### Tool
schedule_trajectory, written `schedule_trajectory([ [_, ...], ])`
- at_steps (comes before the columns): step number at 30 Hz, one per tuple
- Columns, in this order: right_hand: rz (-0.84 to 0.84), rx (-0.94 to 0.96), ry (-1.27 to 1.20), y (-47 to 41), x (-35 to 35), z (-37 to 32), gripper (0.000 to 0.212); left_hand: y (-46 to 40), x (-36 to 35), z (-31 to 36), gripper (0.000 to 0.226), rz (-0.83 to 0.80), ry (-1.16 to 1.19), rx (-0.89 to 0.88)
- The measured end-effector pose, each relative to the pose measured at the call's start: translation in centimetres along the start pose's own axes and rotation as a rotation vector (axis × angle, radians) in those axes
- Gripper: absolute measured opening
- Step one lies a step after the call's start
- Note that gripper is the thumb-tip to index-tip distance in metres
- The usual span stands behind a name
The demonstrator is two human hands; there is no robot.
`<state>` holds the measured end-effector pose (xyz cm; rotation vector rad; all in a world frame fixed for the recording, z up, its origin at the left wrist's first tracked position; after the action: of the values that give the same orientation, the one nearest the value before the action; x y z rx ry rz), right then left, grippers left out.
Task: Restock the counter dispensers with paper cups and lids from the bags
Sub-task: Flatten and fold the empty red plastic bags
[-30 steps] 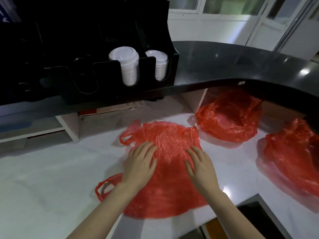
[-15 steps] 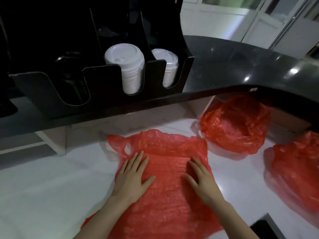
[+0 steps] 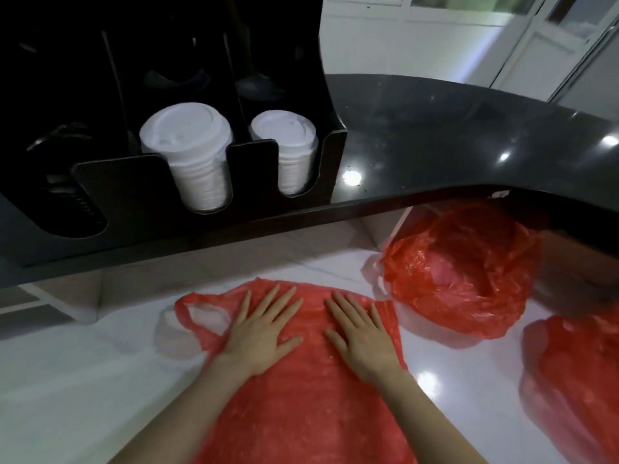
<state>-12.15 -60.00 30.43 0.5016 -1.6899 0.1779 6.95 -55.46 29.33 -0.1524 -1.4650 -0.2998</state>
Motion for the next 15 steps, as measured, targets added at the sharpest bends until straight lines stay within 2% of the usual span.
schedule_trajectory([
  [4,0.063,0.020,-0.037,-0.5,-0.2,1.6,0.064,-0.3,-0.6,-1.6,0.075,-0.003,0.006,0.049],
  [7,0.139,-0.166,-0.078,-1.1,0.3,3.5,0.065,0.0,-0.3,-3.2,0.079,0.039,0.016,0.129],
  [9,0.092,-0.238,-0.024,-1.4,0.1,4.7,0.071,1.2,0.1,-4.8,0.083,0.050,0.030,0.196],
  [12,0.091,-0.221,-0.020,-1.3,0.4,4.3,0.084,2.0,1.1,-5.4,0.090,0.032,0.134,0.166],
  [15,0.229,-0.253,-0.098,0.2,2.2,2.2,0.073,1.7,4.3,-4.4,0.080,0.180,0.238,0.158],
])
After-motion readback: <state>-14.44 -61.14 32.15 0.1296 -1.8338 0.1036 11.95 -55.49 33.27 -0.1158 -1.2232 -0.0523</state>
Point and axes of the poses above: each hand's wrist, its own y-axis away from the middle knuckle, its own x-axis out of the back of the hand, z = x × y, the point moved 6 cm from there along -y, towards the middle knuckle, and after that the axes turned 8 degrees about -x, right-handed, at the moved point
